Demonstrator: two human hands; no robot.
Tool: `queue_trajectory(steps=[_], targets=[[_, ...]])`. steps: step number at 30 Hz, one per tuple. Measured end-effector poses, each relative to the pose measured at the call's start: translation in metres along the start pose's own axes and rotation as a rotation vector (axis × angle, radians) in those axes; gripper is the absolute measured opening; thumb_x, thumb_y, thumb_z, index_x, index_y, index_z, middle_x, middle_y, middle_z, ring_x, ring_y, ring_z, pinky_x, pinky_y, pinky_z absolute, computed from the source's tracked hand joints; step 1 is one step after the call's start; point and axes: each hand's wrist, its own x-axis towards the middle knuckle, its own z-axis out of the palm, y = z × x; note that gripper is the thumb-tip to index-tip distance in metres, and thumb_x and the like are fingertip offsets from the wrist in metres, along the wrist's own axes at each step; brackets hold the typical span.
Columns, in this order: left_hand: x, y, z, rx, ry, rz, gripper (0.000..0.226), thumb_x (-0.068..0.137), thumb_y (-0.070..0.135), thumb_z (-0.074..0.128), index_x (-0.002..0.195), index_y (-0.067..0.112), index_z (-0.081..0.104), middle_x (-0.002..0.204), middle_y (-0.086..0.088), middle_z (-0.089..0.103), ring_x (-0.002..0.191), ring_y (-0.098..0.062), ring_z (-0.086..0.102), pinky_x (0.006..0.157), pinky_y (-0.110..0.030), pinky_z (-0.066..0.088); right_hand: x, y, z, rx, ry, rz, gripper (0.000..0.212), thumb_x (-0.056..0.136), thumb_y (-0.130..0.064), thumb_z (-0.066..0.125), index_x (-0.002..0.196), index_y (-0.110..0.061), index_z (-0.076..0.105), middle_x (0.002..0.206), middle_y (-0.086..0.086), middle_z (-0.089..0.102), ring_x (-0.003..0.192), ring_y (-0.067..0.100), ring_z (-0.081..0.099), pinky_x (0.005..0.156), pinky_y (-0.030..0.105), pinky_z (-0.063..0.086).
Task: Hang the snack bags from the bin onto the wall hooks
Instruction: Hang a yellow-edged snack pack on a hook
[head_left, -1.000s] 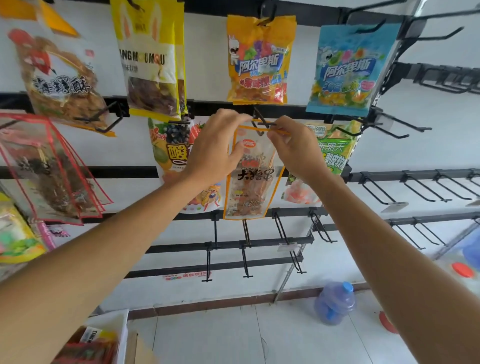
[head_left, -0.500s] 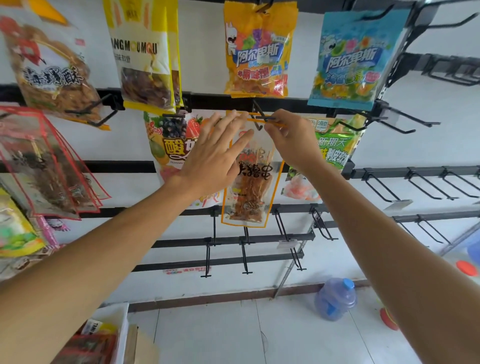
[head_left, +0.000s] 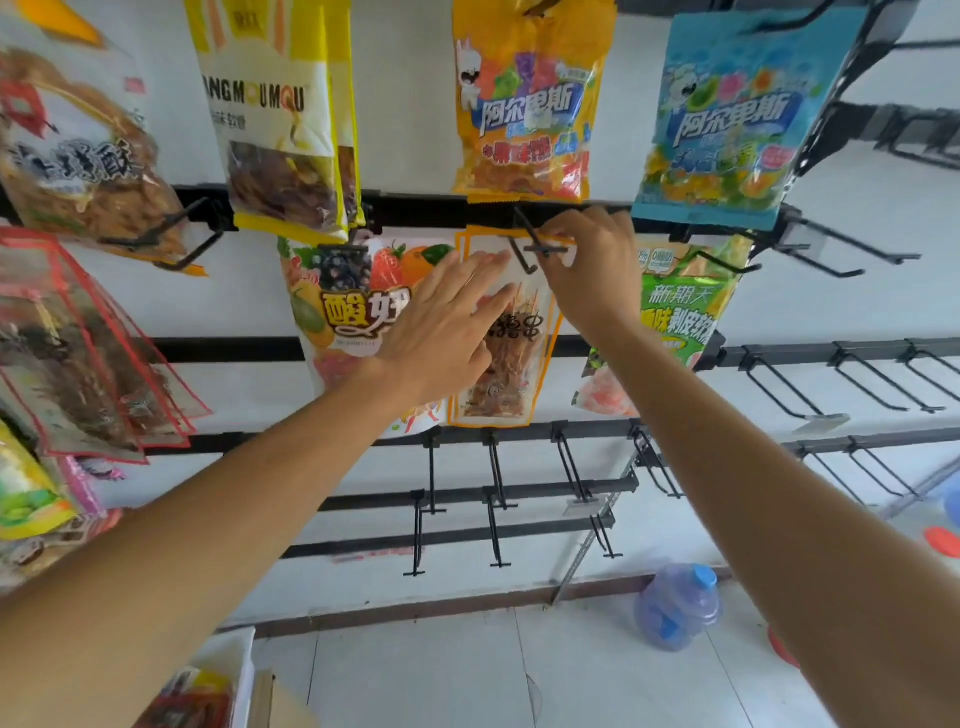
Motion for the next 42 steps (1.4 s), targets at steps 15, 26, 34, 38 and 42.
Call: queue_trajectory(steps=[15,26,34,38,42], targets=[[-0.027,0.027,-0.042,-0.203,-0.271,-0.084,0.069,0.095,0.026,0.052,0.155,0.025,0.019,0.164,-0.003,0.005,0.15,-0.024,-0.005,0.121,-0.044,-0.004,-0.058,0.004,-0.045,0.032,-0.289,0.054,0.06,0.092,-0.022,0.055,0.149,-0.016,0.035,0.148,0.006,0.041,0.136,0.028,0.034,0.109,0.04,0.034],[-0.117,0.072,-0.124,-0.302,-0.528,-0.549,0.053,0.097,0.037,0.049,0.148,0.035,0.034,0.159,0.003,0.024,0.146,-0.026,0.014,0.114,-0.048,0.022,-0.13,-0.043,-0.068,0.017,-0.915,-0.2,0.044,0.095,-0.038,0.053,0.135,-0.019,0.052,0.14,0.007,0.053,0.128,0.029,0.048,0.106,0.04,0.04],[-0.239,0.053,-0.171,-0.373,-0.623,-0.874,0.053,0.098,0.033,0.052,0.148,0.021,0.038,0.153,-0.004,0.036,0.137,-0.024,0.039,0.109,-0.037,0.037,-0.176,-0.151,-0.042,0.087,-1.029,-0.431,0.049,0.096,-0.042,0.051,0.14,-0.022,0.046,0.145,0.007,0.046,0.131,0.03,0.043,0.108,0.041,0.038],[-0.318,0.043,-0.198,-0.336,-0.669,-1.031,0.053,0.097,0.034,0.052,0.147,0.024,0.039,0.15,-0.004,0.042,0.128,-0.022,0.049,0.096,-0.031,0.042,-0.206,-0.219,-0.034,0.116,-1.125,-0.579,0.05,0.097,-0.041,0.048,0.143,-0.022,0.041,0.15,0.005,0.041,0.135,0.029,0.04,0.11,0.041,0.036],[-0.383,0.036,-0.227,-0.336,-0.693,-1.126,0.053,0.1,0.029,0.05,0.15,0.026,0.034,0.135,-0.007,0.052,0.112,-0.025,0.055,0.092,-0.037,0.045,-0.236,-0.285,-0.025,0.169,-1.151,-0.701,0.05,0.097,-0.038,0.049,0.143,-0.02,0.042,0.149,0.007,0.042,0.135,0.028,0.041,0.109,0.039,0.036]])
